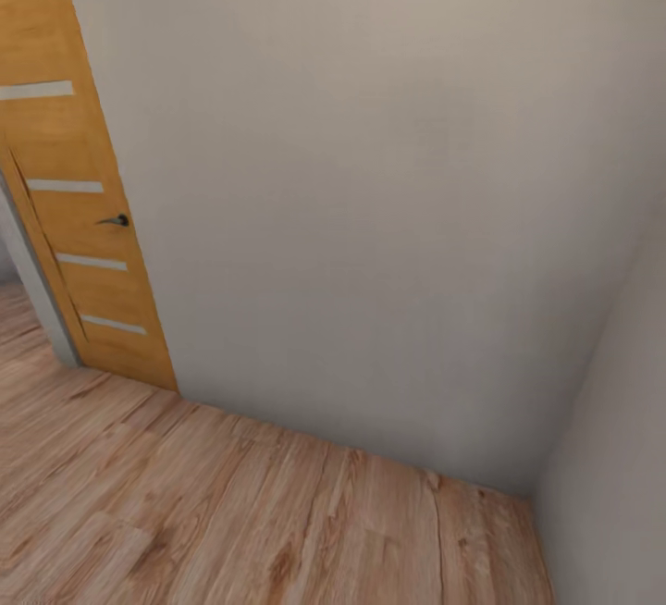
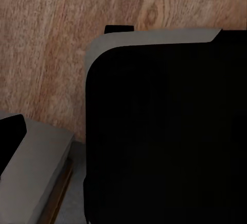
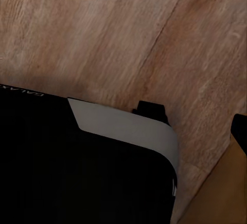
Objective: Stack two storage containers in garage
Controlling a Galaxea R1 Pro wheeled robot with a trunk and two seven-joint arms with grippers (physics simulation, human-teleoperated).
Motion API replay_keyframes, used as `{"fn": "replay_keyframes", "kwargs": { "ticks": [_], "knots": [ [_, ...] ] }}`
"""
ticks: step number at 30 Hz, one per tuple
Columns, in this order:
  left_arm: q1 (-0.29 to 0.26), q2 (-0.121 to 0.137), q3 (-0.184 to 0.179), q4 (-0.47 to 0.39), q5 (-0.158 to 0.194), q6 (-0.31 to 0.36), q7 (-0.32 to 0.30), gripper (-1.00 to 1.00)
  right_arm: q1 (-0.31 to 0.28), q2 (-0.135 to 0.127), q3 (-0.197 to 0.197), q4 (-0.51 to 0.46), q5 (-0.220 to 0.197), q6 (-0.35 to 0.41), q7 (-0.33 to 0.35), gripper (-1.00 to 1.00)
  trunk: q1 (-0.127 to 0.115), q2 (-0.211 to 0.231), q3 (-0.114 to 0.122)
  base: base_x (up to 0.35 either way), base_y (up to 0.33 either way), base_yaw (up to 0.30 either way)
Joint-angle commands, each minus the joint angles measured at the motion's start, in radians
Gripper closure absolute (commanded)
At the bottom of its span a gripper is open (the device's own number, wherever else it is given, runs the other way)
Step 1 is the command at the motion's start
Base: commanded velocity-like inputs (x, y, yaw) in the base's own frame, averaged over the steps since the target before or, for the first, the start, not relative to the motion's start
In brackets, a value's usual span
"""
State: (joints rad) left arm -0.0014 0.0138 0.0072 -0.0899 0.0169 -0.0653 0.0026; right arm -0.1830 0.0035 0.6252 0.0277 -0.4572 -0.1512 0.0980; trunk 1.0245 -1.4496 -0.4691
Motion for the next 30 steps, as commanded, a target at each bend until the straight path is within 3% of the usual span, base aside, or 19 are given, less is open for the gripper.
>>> {"fn": "replay_keyframes", "kwargs": {
  "ticks": [1, 25, 30],
  "knots": [
    [0.000, 0.000, 0.000, 0.000, 0.002, -0.002, 0.000, -1.00, -0.001, 0.001, 0.007, 0.003, -0.011, -0.005, 0.005, -1.00, 0.001, 0.000, -0.001, 0.293, 0.000, 0.269],
    [0.000, 0.002, 0.000, 0.001, 0.003, -0.003, 0.001, -1.00, -0.001, 0.001, 0.007, 0.003, -0.009, -0.005, 0.005, -1.00, 0.001, 0.000, -0.001, 0.274, 0.000, 0.269],
    [0.000, 0.002, 0.000, 0.001, 0.003, -0.003, 0.001, -1.00, -0.001, 0.000, 0.007, 0.003, -0.014, -0.003, 0.006, -1.00, 0.001, 0.000, -0.001, 0.248, 0.000, 0.087]
  ]
}}
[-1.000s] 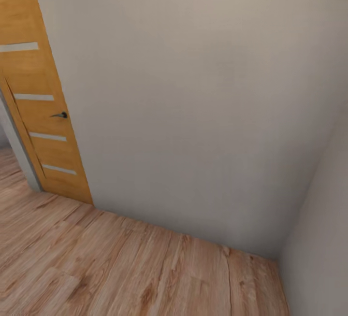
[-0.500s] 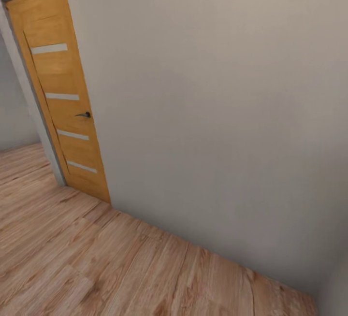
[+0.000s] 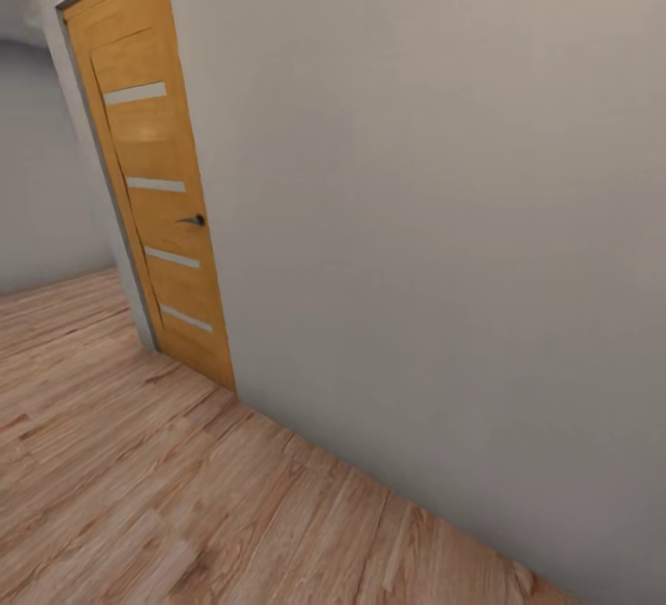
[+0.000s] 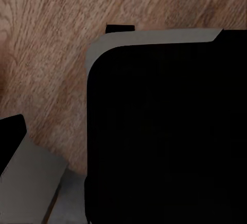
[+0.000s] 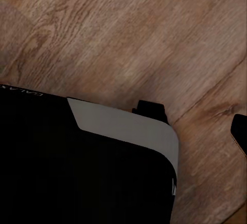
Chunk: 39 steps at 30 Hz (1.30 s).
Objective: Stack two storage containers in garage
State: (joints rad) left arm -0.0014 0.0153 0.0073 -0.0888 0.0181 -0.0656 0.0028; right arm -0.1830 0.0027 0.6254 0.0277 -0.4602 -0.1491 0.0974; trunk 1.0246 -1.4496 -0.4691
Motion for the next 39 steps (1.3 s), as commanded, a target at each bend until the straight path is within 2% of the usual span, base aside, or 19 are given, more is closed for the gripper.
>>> {"fn": "replay_keyframes", "kwargs": {
  "ticks": [1, 7, 17, 39],
  "knots": [
    [0.000, 0.000, 0.000, 0.000, 0.002, -0.002, 0.000, -1.00, -0.001, 0.001, 0.007, 0.003, -0.011, -0.004, 0.006, -1.00, 0.000, 0.000, -0.001, 0.248, 0.000, 0.006],
    [0.000, 0.000, 0.000, 0.000, 0.002, -0.002, 0.000, -1.00, -0.001, 0.004, 0.007, 0.003, -0.007, -0.007, 0.005, -1.00, 0.000, 0.000, -0.001, 0.247, 0.000, 0.052],
    [0.000, 0.000, 0.000, 0.000, 0.002, -0.002, 0.000, -1.00, -0.001, 0.006, 0.007, 0.003, -0.002, -0.007, 0.005, -1.00, 0.000, 0.000, -0.001, 0.226, 0.000, 0.278],
    [0.000, -0.001, 0.000, 0.000, 0.002, -0.002, 0.002, -1.00, -0.001, 0.006, 0.007, 0.003, -0.002, -0.007, 0.004, -1.00, 0.000, 0.000, -0.001, 0.009, 0.000, 0.300]
  ]
}}
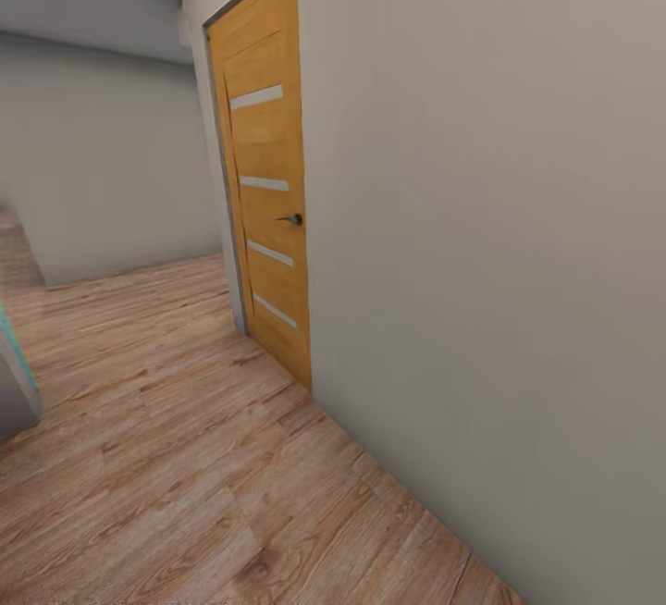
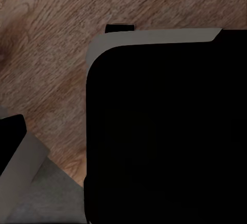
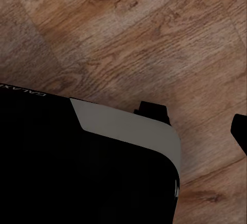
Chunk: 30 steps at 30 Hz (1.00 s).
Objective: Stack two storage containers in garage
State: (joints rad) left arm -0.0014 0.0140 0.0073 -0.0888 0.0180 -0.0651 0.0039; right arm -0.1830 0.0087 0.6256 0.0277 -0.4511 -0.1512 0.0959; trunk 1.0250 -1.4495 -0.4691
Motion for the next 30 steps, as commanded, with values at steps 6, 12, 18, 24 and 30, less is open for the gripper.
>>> {"fn": "replay_keyframes", "kwargs": {
  "ticks": [6, 12, 18, 24, 30],
  "knots": [
    [0.000, 0.000, 0.000, 0.000, 0.002, -0.002, 0.001, -1.00, -0.001, 0.000, 0.006, 0.003, -0.011, -0.005, 0.005, -1.00, 0.000, -0.001, -0.001, 0.000, 0.000, 0.300],
    [0.000, 0.001, 0.000, 0.000, 0.002, -0.002, 0.000, -1.00, -0.001, 0.000, 0.006, 0.003, -0.011, -0.005, 0.005, -1.00, 0.000, -0.001, -0.001, 0.092, 0.000, 0.300],
    [0.000, 0.001, 0.000, 0.000, 0.002, -0.003, -0.001, -1.00, -0.001, 0.000, 0.006, 0.003, -0.010, -0.005, 0.005, -1.00, 0.000, -0.001, -0.001, 0.290, 0.000, 0.300],
    [0.000, 0.003, 0.000, 0.000, 0.002, -0.003, -0.001, -1.00, -0.001, 0.000, 0.006, 0.003, -0.009, -0.005, 0.005, -1.00, 0.000, -0.001, -0.001, 0.320, 0.000, 0.300],
    [0.000, 0.002, 0.001, 0.000, 0.002, -0.002, -0.001, -1.00, -0.001, 0.000, 0.007, 0.003, -0.009, -0.005, 0.005, -1.00, 0.000, -0.001, -0.001, 0.322, 0.000, 0.300]
  ]
}}
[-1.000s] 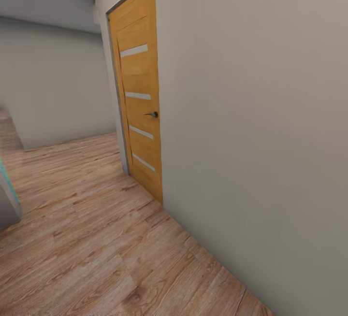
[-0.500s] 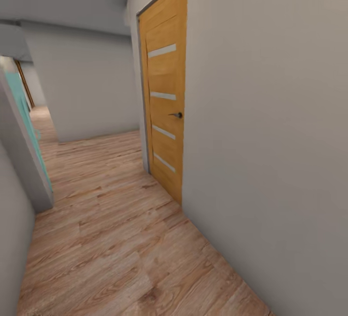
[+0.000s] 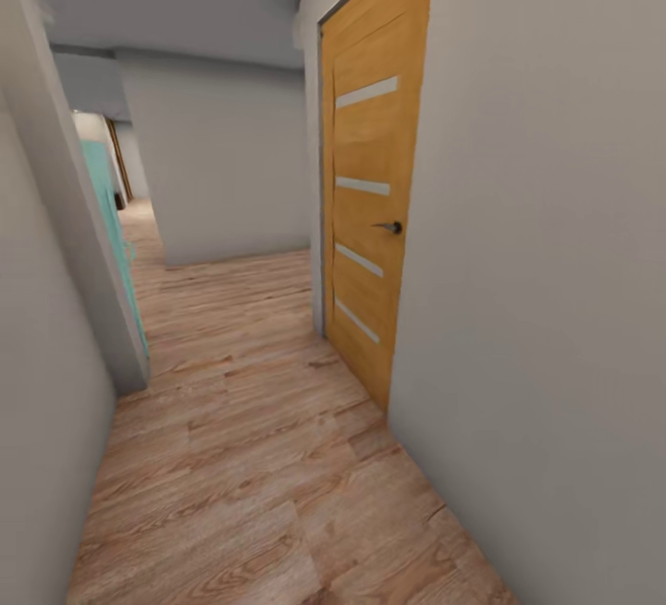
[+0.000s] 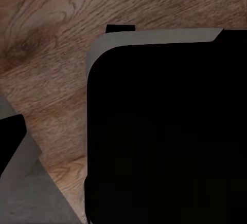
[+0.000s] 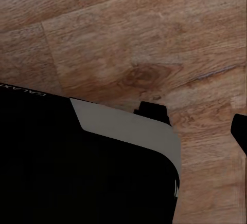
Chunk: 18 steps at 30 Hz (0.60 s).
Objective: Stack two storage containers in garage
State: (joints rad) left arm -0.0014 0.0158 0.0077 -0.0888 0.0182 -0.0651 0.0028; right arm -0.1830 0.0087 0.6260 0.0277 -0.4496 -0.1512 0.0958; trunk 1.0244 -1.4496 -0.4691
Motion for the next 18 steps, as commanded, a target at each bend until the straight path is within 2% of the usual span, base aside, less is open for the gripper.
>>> {"fn": "replay_keyframes", "kwargs": {
  "ticks": [1, 18],
  "knots": [
    [0.000, 0.000, 0.001, 0.000, 0.002, -0.002, 0.000, -1.00, -0.001, 0.000, 0.006, 0.003, -0.011, -0.005, 0.005, -1.00, 0.001, 0.000, -0.001, 0.322, 0.000, 0.300],
    [0.000, 0.000, 0.001, 0.000, 0.003, -0.001, 0.002, -1.00, -0.001, 0.000, 0.007, 0.003, -0.011, -0.005, 0.005, -1.00, 0.001, 0.000, -0.001, 0.322, 0.000, 0.300]
  ]
}}
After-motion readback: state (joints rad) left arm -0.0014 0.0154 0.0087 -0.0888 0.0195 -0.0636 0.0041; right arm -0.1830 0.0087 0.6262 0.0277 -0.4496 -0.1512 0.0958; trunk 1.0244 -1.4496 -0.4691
